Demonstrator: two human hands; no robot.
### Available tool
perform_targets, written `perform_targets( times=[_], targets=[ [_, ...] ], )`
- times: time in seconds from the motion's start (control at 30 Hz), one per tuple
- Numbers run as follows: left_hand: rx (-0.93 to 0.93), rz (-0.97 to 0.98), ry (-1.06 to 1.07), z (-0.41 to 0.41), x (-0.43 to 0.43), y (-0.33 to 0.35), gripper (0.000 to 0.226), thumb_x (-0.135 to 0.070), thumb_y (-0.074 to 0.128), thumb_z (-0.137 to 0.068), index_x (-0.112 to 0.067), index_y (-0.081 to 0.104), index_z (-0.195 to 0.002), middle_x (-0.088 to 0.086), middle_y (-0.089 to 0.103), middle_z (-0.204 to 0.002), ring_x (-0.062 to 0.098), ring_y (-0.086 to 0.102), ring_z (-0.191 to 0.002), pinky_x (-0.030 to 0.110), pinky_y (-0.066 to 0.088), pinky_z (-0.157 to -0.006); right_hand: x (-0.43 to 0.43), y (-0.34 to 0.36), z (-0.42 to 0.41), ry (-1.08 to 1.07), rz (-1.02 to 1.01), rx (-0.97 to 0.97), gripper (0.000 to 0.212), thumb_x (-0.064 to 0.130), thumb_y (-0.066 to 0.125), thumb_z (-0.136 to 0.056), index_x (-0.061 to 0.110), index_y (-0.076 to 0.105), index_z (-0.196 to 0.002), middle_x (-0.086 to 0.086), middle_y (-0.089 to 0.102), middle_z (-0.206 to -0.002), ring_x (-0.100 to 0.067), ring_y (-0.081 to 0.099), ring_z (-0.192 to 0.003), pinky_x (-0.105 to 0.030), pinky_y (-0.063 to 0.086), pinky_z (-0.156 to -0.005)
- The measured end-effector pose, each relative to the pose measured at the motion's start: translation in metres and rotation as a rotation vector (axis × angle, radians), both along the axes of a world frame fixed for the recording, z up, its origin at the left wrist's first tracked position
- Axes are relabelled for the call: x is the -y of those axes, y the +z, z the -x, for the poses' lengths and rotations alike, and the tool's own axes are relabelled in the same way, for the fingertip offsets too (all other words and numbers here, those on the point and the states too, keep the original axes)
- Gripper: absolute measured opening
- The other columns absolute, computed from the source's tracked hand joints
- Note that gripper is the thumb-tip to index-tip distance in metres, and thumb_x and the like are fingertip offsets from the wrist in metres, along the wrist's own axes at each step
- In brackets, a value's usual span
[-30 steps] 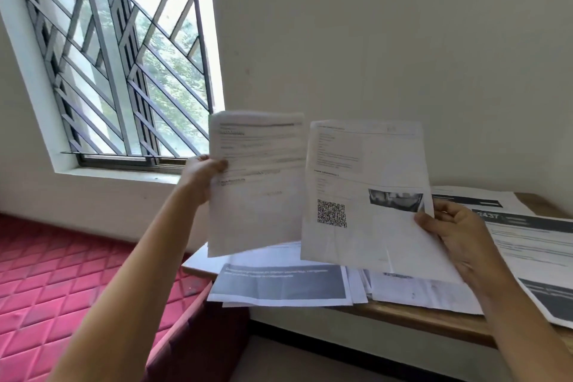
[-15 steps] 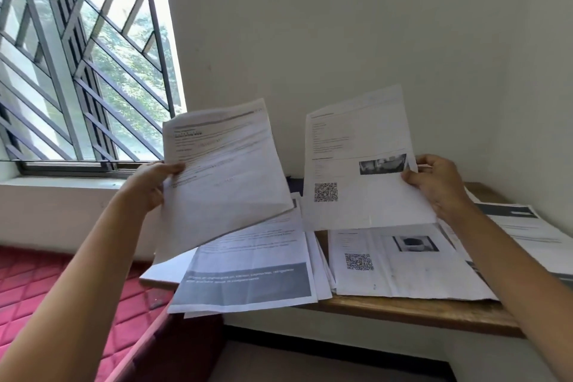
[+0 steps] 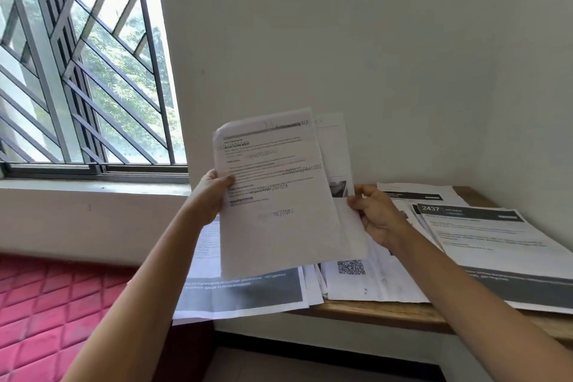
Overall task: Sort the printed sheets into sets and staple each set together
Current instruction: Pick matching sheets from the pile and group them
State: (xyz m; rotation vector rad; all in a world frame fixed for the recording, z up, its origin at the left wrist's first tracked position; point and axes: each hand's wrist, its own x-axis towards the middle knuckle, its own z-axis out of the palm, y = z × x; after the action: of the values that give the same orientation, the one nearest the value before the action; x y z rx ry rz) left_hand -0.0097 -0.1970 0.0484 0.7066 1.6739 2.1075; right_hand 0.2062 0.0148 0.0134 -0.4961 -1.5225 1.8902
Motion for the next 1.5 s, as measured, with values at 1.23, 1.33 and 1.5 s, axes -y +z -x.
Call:
perform_targets(
  times=[1.23,1.33,1.5],
  targets=[
    [0.110,0.177,-0.339,-0.048,-0.047,0.004,0.027,-0.005,0.056,-0.091,-0.002,0.057,-0.118,0.012,0.075,-0.079,0.022,0.073,-0.065,0.034,0.059,-0.051,0.013,0.007,-0.015,-0.016,-0.205,0.303,0.035,0.003,0.052,-0.095,0.008,0.049,-0.130,-0.016,0.058,-0.129,-0.033,0.058,-0.115,-0.047,0.049,-0.096],
    [0.100,0.140,-0.522,-0.049,-0.036,0.014,0.073,-0.021,0.095,-0.045,-0.008,0.063,-0.110,0.013,0.075,-0.093,0.023,0.074,-0.076,0.035,0.059,-0.055,0.005,0.007,-0.023,0.006,-0.146,0.299,0.036,0.003,0.056,-0.094,0.010,0.051,-0.129,-0.014,0.061,-0.127,-0.034,0.060,-0.112,-0.052,0.049,-0.095],
    [0.175,0.072,-0.421,-0.043,-0.046,0.013,0.025,-0.028,0.066,-0.087,-0.010,0.063,-0.104,0.013,0.075,-0.088,0.022,0.073,-0.072,0.035,0.059,-0.055,0.003,0.004,-0.045,0.192,-0.048,0.299,0.033,0.002,0.058,-0.092,0.008,0.056,-0.124,-0.013,0.065,-0.119,-0.031,0.064,-0.103,-0.043,0.056,-0.082]
  ],
)
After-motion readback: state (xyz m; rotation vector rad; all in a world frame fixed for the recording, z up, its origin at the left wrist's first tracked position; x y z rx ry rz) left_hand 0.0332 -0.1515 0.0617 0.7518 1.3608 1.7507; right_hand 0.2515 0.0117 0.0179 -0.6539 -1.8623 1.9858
